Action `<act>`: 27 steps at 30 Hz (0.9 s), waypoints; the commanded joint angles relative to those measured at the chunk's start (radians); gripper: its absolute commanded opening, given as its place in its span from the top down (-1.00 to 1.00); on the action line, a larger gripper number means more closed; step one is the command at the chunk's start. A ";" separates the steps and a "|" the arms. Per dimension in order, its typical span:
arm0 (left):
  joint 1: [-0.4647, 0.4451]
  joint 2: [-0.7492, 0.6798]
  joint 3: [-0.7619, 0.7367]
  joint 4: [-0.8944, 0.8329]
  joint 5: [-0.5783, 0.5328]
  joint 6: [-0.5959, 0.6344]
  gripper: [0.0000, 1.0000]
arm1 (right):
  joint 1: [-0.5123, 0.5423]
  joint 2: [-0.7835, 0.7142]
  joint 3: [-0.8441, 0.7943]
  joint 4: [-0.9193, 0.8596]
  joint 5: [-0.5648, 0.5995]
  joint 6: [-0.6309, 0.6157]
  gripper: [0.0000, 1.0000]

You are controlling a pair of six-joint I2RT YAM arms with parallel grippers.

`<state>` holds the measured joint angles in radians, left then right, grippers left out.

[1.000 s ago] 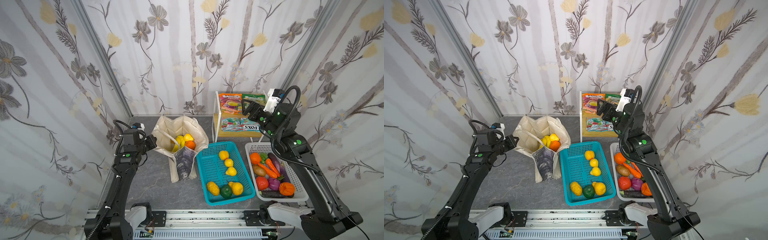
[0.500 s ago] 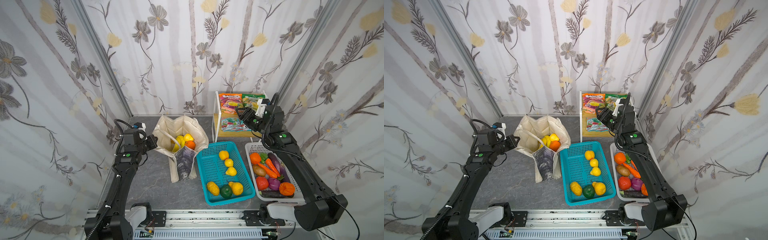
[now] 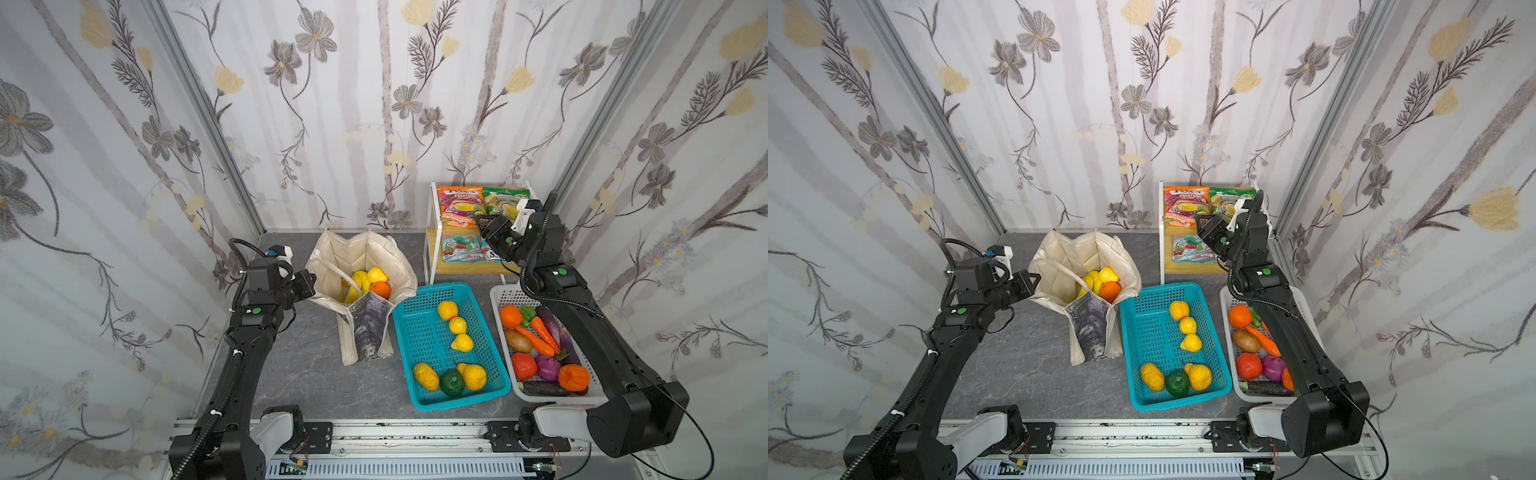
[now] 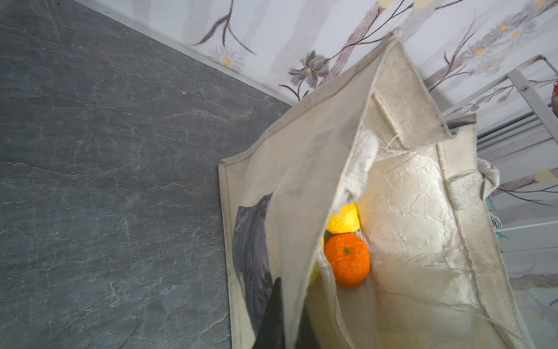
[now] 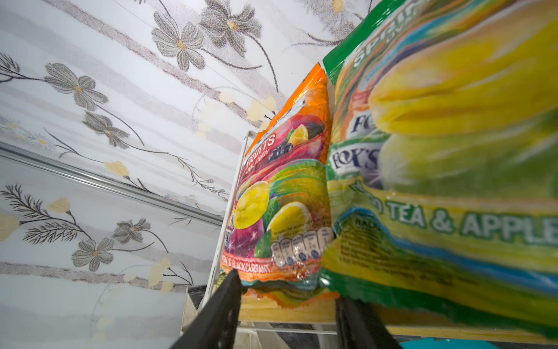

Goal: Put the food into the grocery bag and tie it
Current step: 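Grasp the orange candy bag on the shelf with the right gripper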

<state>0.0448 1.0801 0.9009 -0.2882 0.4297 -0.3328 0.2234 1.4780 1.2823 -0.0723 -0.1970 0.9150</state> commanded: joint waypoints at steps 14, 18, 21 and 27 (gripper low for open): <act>0.000 -0.027 -0.024 0.028 0.006 0.002 1.00 | 0.000 0.033 -0.028 0.077 0.034 0.051 0.50; 0.000 -0.038 -0.029 0.029 0.001 -0.002 1.00 | -0.002 0.031 -0.031 0.074 0.023 0.033 0.91; 0.000 -0.050 -0.038 0.030 -0.010 -0.003 1.00 | -0.001 0.026 -0.032 0.083 0.003 0.024 1.00; -0.001 -0.044 -0.036 0.031 -0.017 0.001 1.00 | 0.001 -0.018 -0.011 0.090 0.019 -0.034 1.00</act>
<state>0.0448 1.0332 0.8635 -0.2813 0.4179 -0.3363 0.2234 1.4765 1.2549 -0.0059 -0.1806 0.9222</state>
